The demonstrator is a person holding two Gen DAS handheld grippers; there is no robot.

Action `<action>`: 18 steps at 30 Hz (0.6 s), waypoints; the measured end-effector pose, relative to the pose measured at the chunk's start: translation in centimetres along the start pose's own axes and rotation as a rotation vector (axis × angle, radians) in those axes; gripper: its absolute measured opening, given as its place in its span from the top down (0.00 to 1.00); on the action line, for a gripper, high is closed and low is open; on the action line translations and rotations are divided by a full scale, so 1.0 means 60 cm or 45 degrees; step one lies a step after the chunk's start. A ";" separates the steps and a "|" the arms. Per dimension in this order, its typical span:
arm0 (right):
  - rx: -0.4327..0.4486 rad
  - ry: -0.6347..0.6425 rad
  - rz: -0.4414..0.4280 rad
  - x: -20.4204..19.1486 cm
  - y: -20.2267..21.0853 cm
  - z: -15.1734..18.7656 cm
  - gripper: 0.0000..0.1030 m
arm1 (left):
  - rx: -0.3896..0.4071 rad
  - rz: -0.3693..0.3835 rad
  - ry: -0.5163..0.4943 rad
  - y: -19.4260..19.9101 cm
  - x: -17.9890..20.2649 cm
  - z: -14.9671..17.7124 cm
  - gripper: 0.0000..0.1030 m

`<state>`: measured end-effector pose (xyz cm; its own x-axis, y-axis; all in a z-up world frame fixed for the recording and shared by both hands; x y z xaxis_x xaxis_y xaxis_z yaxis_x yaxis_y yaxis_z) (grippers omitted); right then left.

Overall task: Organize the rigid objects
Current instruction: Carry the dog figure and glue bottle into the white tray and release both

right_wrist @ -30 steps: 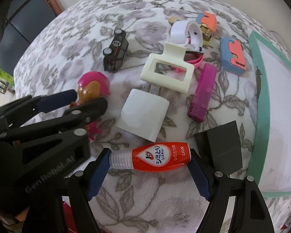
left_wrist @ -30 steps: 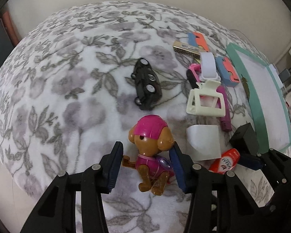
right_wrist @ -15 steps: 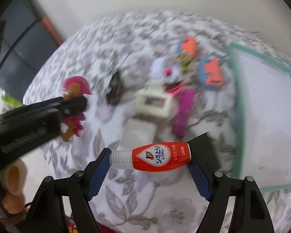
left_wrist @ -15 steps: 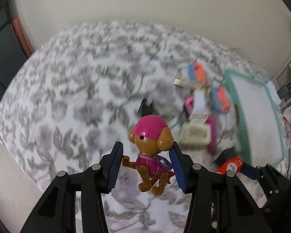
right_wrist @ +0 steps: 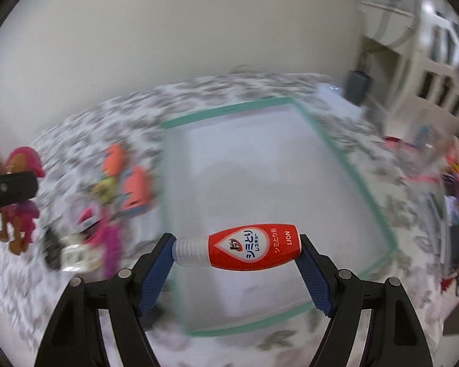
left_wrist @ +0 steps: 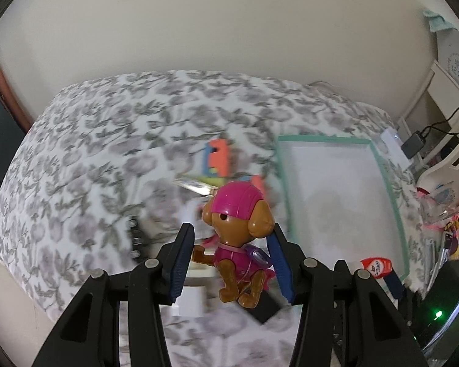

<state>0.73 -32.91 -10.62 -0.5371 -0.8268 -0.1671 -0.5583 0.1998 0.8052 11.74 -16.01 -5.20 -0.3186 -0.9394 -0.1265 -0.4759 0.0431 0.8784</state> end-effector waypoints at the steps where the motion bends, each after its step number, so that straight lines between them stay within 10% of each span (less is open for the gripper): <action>1: 0.008 -0.038 0.019 0.017 0.002 -0.001 0.22 | -0.005 0.007 -0.003 -0.002 0.019 -0.001 0.51; 18: -0.029 -0.130 0.169 0.102 -0.049 0.011 0.22 | -0.117 0.083 -0.028 -0.092 0.175 0.017 0.50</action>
Point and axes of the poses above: each gripper's, at about its wrist camera, not at the fingertips, and y roughly against the way its jaws point, x to its right, z to its underside, the point moved 9 cm from there along -y, roughly the way its jaws point, and after that the axes turned 10 degrees about -z, right-handed, at the moved point
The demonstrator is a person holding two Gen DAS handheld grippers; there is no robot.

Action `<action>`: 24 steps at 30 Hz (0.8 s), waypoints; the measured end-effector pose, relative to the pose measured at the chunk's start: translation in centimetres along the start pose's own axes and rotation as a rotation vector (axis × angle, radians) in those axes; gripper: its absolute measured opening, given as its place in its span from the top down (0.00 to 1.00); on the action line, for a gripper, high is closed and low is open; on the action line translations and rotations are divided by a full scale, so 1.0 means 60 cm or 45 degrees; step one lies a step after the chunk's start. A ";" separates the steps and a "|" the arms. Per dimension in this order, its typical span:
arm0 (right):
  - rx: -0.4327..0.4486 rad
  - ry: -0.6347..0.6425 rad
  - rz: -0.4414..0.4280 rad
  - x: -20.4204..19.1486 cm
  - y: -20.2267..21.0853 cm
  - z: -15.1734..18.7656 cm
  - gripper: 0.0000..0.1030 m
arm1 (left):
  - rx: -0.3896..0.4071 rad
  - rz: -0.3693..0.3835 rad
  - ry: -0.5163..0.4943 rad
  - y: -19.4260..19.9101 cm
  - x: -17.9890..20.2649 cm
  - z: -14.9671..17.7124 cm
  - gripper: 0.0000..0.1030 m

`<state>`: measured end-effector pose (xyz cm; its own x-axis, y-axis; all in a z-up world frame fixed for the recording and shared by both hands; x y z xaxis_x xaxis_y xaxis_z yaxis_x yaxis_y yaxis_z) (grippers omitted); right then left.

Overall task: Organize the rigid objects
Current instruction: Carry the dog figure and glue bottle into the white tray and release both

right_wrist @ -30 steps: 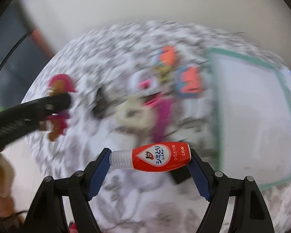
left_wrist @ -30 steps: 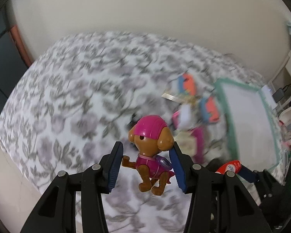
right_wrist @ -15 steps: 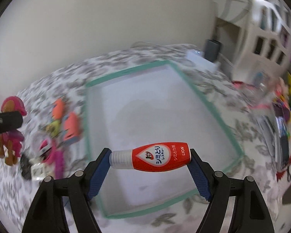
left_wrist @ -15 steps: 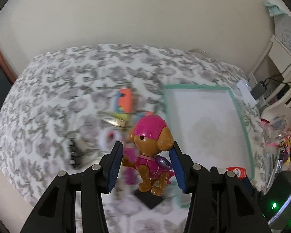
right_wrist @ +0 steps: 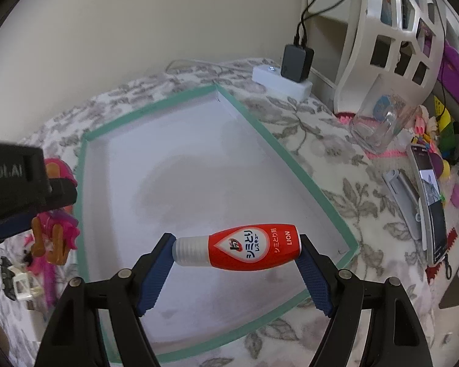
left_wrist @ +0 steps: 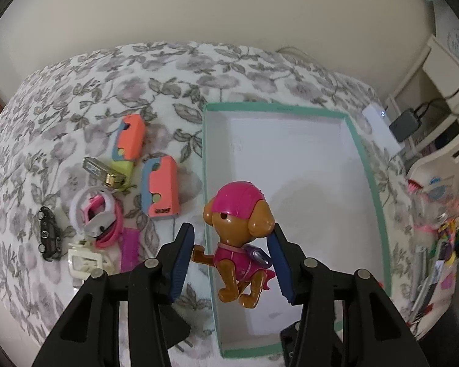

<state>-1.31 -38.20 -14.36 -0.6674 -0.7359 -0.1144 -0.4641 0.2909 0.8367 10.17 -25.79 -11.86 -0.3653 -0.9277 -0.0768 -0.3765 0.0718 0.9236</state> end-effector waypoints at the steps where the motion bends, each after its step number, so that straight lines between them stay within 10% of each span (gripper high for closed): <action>1: -0.008 -0.006 -0.001 0.002 -0.003 0.001 0.22 | 0.002 -0.006 -0.015 -0.007 0.003 0.002 0.50; 24: -0.081 0.046 -0.027 -0.010 -0.016 0.016 0.21 | -0.046 0.019 0.014 -0.026 -0.034 0.021 0.47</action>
Point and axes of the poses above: each gripper's, at about its wrist camera, not at the fingertips, and y roughly against the way its jaws point, x to its right, z to its underside, the point moved 9 cm from there along -y, roughly the way its jaws point, and after that the axes turned 10 degrees about -z, right-handed, at the moved point
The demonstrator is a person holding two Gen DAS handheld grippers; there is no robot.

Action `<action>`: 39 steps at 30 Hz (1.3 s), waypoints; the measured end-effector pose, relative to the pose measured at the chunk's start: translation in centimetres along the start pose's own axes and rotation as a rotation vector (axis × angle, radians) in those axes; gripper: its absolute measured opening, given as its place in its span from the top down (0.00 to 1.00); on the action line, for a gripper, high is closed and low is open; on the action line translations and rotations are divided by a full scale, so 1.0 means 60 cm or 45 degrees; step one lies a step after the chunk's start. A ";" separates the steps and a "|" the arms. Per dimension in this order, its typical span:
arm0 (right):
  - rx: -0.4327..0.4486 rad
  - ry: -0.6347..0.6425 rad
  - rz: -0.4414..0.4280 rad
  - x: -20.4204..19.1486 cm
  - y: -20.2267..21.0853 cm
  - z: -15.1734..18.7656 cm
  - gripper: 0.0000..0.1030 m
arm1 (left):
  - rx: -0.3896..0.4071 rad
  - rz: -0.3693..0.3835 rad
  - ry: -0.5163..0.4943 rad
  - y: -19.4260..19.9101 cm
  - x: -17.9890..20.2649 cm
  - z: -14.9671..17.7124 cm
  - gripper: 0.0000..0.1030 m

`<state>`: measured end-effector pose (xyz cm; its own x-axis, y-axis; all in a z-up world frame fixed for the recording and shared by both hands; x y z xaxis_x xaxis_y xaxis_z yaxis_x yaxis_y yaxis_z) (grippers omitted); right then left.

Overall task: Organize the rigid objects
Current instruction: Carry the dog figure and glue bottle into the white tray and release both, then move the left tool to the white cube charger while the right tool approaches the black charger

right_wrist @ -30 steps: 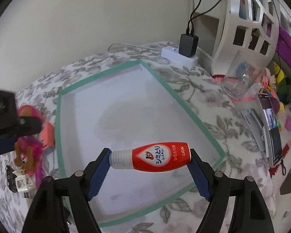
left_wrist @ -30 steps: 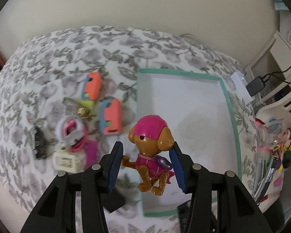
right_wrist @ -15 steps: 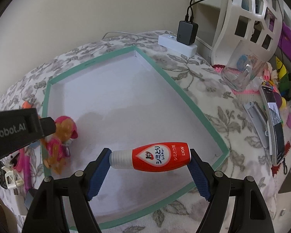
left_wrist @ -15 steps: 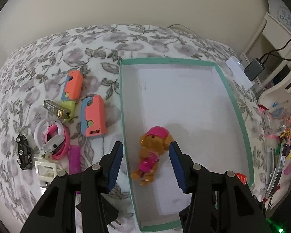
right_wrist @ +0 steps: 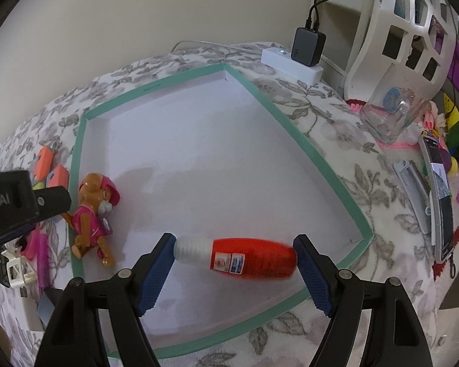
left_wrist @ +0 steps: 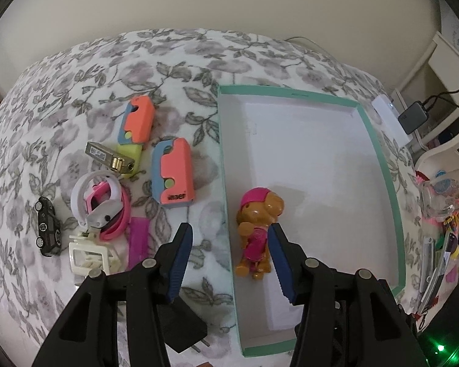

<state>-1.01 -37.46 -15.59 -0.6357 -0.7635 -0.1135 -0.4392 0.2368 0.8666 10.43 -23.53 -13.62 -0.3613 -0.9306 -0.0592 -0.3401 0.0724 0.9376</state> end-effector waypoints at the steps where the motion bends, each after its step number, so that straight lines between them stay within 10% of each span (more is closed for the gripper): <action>1: -0.003 0.004 0.000 -0.001 -0.001 0.000 0.21 | -0.005 0.001 0.006 -0.001 -0.003 0.000 0.43; 11: 0.008 0.051 0.000 -0.013 -0.001 0.000 0.13 | -0.012 -0.065 0.103 0.000 -0.053 -0.010 0.15; 39: 0.148 0.167 -0.198 -0.100 0.045 -0.019 0.00 | 0.056 -0.190 0.346 0.022 -0.231 -0.036 0.00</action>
Point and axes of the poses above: each gripper's, at about its wrist camera, not at the fingertips, and y roughly against the way its jaws point, x to its right, z to its underside, the point moved 9 cm from there along -y, roughly the way its jaws point, and after that the axes turned 10 degrees about -z, right-handed, at the moved point
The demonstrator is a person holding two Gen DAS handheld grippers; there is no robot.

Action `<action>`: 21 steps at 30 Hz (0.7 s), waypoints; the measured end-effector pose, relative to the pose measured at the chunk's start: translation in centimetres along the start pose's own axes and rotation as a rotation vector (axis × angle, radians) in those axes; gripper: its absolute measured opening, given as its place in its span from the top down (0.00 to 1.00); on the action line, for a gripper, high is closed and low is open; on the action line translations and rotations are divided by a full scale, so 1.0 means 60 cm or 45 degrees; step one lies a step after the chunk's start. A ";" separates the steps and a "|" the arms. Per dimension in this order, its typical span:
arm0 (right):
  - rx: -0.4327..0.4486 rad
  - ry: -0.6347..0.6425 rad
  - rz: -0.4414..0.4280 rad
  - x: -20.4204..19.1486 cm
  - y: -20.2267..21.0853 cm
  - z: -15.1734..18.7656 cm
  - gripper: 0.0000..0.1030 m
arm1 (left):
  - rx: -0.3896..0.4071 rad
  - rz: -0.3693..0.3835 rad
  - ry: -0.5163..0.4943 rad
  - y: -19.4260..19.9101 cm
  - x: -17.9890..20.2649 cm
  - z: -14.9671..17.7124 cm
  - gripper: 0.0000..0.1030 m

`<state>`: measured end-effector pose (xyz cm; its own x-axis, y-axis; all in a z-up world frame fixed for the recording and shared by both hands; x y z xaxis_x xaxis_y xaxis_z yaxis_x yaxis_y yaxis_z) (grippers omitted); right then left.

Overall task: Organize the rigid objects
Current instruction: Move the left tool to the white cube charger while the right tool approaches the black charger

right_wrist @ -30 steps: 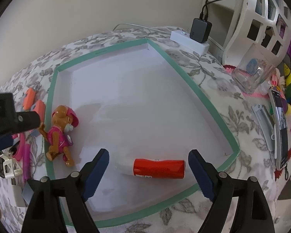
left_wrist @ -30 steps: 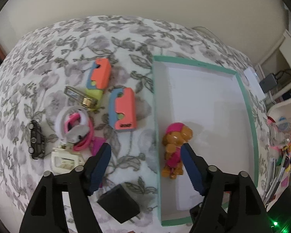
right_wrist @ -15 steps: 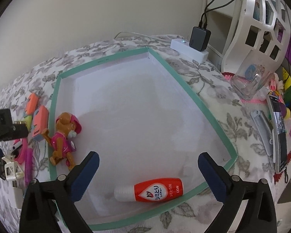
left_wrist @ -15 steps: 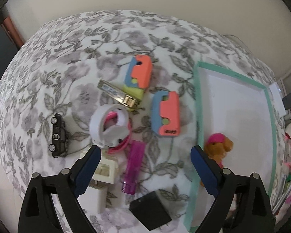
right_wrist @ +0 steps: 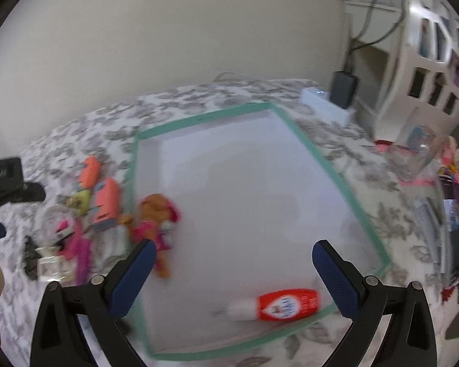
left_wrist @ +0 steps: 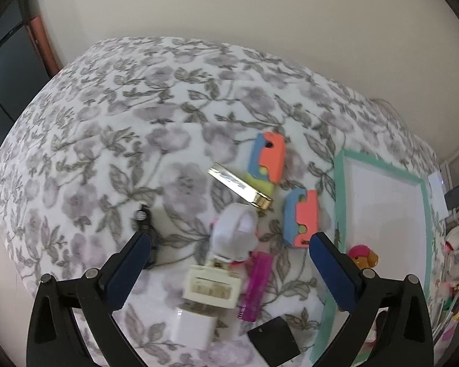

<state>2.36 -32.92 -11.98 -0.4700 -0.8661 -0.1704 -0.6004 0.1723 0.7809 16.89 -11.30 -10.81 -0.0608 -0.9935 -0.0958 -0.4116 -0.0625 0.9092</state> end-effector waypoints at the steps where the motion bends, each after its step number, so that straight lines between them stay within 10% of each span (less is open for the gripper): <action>1: -0.009 0.016 -0.016 -0.008 -0.001 0.002 0.00 | -0.012 0.008 0.004 0.002 -0.008 -0.001 0.00; 21: -0.247 0.569 -0.317 -0.242 -0.017 0.100 0.00 | -0.163 -0.031 0.089 -0.022 -0.146 0.055 0.00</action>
<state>5.89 -17.69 -13.90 0.0169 -0.9919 -0.1256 -0.5081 -0.1166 0.8533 14.96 -2.20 -12.51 0.0131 -0.9955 -0.0942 -0.2927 -0.0939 0.9516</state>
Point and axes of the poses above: each gripper's, at about its wrist camera, not at the fingertips, and y roughly against the way its jaws point, x to its right, z to its underside, the point moved 9 cm from there along -y, roughly the way its jaws point, and after that the axes turned 10 degrees about -z, right-handed, at the moved point
